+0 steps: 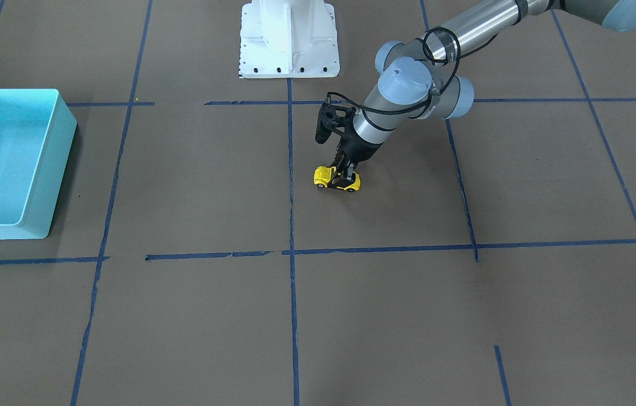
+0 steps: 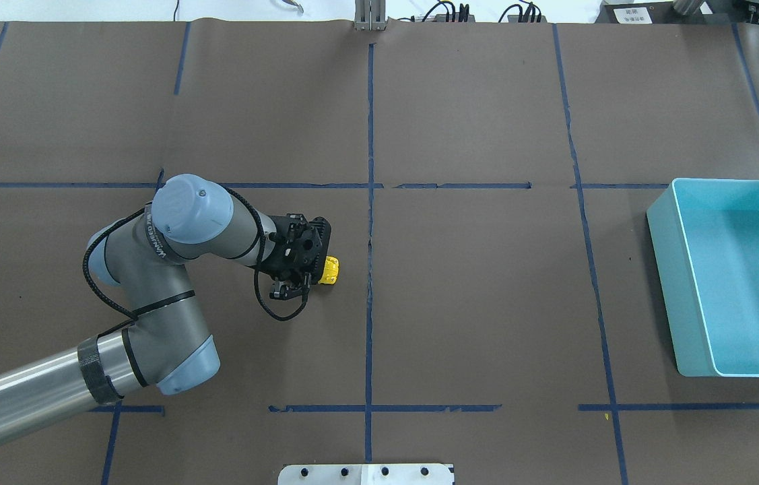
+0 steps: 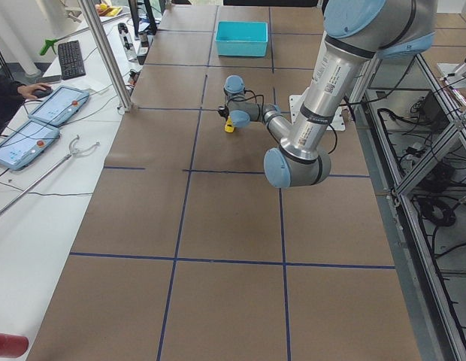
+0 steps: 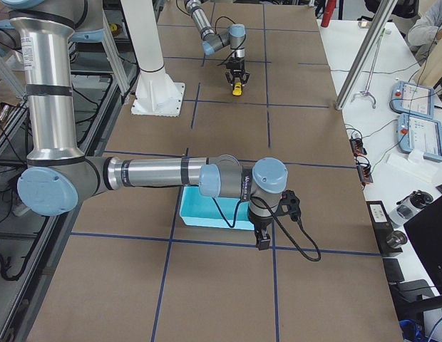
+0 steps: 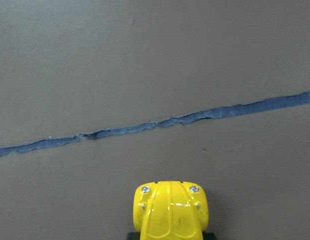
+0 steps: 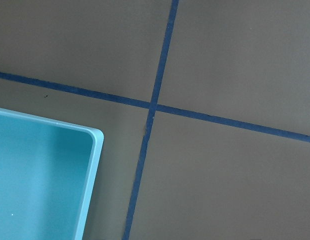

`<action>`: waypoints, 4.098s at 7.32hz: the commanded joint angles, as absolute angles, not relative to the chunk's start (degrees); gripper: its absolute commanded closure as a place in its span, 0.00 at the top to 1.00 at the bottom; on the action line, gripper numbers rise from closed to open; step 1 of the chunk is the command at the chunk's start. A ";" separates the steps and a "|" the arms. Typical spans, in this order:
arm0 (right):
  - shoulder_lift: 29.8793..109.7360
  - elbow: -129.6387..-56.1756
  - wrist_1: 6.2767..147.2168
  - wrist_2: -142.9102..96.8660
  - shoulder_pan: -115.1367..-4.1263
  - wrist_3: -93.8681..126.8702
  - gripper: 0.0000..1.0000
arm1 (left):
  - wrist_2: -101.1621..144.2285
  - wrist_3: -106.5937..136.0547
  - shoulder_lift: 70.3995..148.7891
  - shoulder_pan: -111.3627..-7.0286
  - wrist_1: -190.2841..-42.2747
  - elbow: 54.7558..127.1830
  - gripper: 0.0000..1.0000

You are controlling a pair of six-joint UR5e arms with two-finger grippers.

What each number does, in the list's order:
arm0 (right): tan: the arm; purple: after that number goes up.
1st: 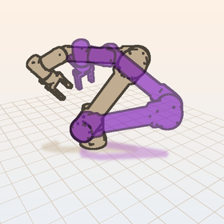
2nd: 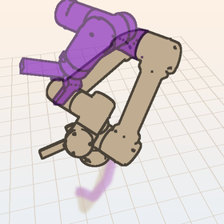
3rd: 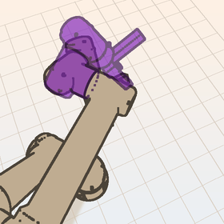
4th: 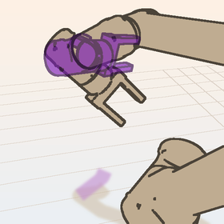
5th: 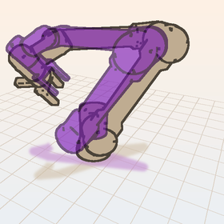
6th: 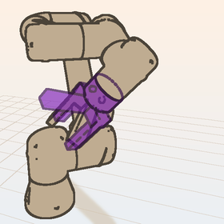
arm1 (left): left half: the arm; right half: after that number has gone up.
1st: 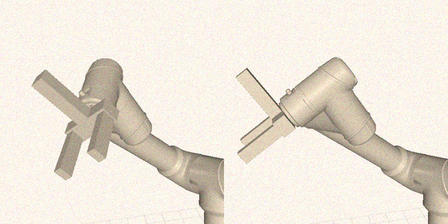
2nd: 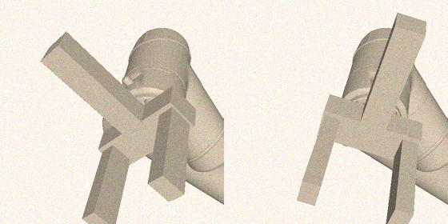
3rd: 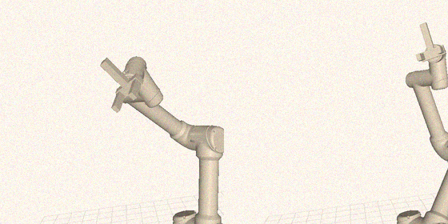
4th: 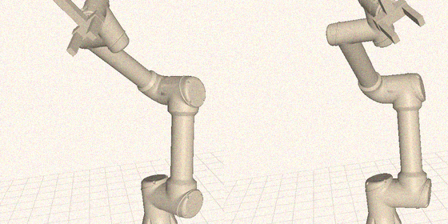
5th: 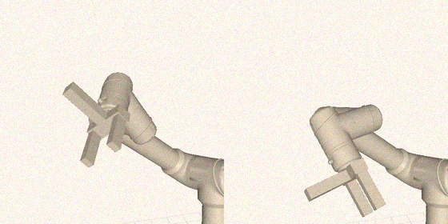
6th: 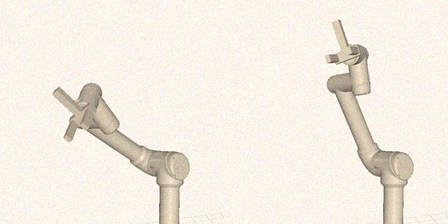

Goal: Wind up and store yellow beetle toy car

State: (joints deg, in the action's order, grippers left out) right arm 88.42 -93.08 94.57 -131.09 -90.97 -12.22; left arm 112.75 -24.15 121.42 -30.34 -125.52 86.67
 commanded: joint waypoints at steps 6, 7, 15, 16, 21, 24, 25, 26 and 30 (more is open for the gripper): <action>88.42 -93.08 94.57 -131.04 -90.97 -12.22 1.00 | 117.76 -24.08 114.62 -33.48 -134.37 87.27 0.00; 88.68 -93.08 94.57 -131.13 -90.97 -12.22 1.00 | 118.30 -24.08 113.13 -34.18 -135.86 87.28 0.01; 88.68 -93.08 94.57 -131.05 -90.97 -12.22 1.00 | 121.99 -24.96 108.63 -38.49 -140.45 87.45 1.00; 88.68 -93.16 94.57 -131.13 -90.97 -12.22 1.00 | 122.86 -24.61 108.72 -39.11 -140.28 87.54 1.00; 88.68 -93.60 94.48 -130.96 -90.97 -12.22 1.00 | 131.92 -19.33 107.67 -54.65 -111.95 100.08 1.00; 88.07 -95.00 94.66 -131.83 -90.97 -12.22 1.00 | 128.86 -18.46 108.37 -59.39 -89.03 104.04 1.00; 87.54 -98.66 95.09 -131.66 -90.79 -12.30 1.00 | 124.06 -16.11 108.54 -60.98 -83.38 106.76 1.00; 87.63 -102.79 95.18 -131.66 -87.75 -13.00 1.00 | 120.97 -9.47 107.67 -63.52 -82.97 107.13 1.00; 88.59 -106.96 97.89 -131.92 -89.81 -19.57 1.00 | 121.46 -1.68 103.55 -78.28 -82.44 100.73 1.00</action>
State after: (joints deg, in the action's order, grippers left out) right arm 88.36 -106.67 96.27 -131.88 -88.25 -17.07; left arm 121.33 -3.16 105.35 -73.77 -82.60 102.12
